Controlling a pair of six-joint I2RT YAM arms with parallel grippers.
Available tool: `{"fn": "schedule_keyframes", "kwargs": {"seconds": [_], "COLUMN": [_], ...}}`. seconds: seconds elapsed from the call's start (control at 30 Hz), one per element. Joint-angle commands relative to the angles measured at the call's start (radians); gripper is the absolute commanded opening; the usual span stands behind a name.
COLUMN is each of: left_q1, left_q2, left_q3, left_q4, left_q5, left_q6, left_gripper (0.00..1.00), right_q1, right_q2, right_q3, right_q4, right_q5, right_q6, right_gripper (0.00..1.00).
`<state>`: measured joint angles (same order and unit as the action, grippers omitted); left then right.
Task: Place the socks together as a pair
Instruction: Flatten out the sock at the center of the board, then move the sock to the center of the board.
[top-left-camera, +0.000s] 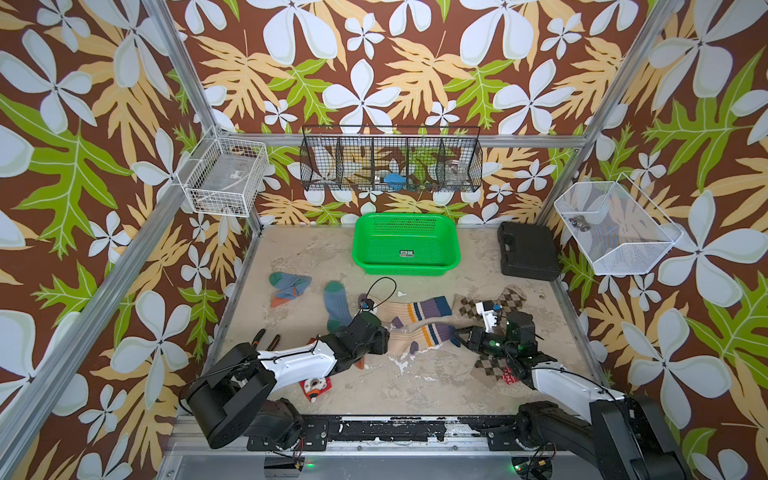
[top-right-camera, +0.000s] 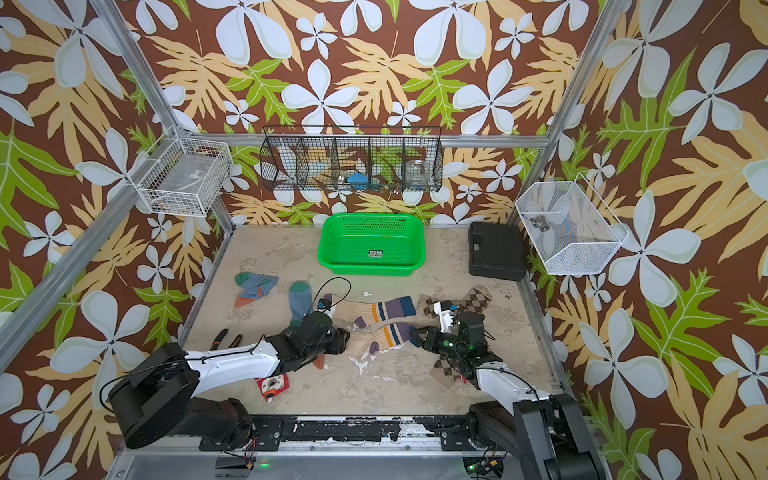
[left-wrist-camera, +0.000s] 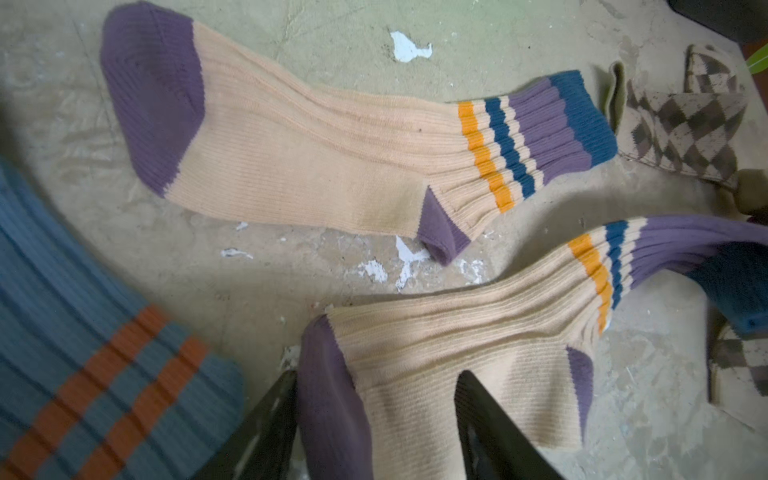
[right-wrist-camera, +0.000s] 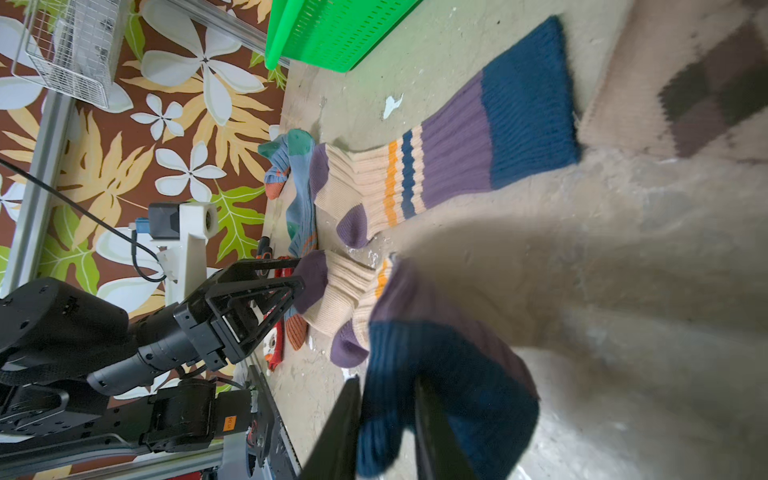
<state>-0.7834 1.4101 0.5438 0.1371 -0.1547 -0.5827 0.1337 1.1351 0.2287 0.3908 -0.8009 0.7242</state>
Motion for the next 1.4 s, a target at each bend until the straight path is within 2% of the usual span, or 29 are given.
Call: {"fn": "schedule_keyframes", "kwargs": {"seconds": [0.0,0.2,0.37,0.53,0.73,0.87,0.93,1.07,1.23,1.37], "left_q1": [0.003,0.005,0.07,0.112,0.164,0.353,0.422,0.438,0.43,0.343], "left_q2": [0.008,-0.08,-0.209,-0.247,-0.094,-0.044,-0.057,-0.126,-0.274,-0.371], "left_q3": [0.003,-0.069,-0.194,-0.29,-0.31,-0.398,-0.414,-0.398,-0.348,-0.286], "left_q4": [-0.011,0.0,0.089,0.227,0.346,0.517,0.539,0.485,0.313,0.165], "left_q5": [-0.066,-0.16,-0.176,-0.083,0.0,0.168,0.211,0.223,0.214,0.193], "left_q6": [0.037,0.019,-0.003,-0.055,-0.1,-0.129,-0.13,-0.105,-0.058,-0.017], "left_gripper": [0.64,0.64,0.65,0.66,0.65,0.64,0.64,0.64,0.66,0.71], "right_q1": [0.0,0.0,0.004,0.005,0.005,0.005,0.005,0.004,0.004,0.005], "right_q2": [-0.004,-0.117,-0.215,-0.244,-0.214,-0.23,-0.231,-0.192,-0.136,-0.108], "right_q3": [0.024,0.073,0.062,0.069,0.08,0.084,0.083,0.085,0.111,0.109], "right_q4": [-0.015,-0.22,-0.27,-0.275,-0.261,-0.276,-0.27,-0.237,-0.217,-0.221], "right_q5": [0.074,0.277,0.315,0.303,0.261,0.268,0.273,0.271,0.282,0.327], "right_q6": [-0.075,-0.21,-0.22,-0.217,-0.213,-0.216,-0.215,-0.213,-0.216,-0.223], "right_gripper": [0.33,0.42,0.43,0.43,0.43,0.43,0.43,0.43,0.43,0.47]}}
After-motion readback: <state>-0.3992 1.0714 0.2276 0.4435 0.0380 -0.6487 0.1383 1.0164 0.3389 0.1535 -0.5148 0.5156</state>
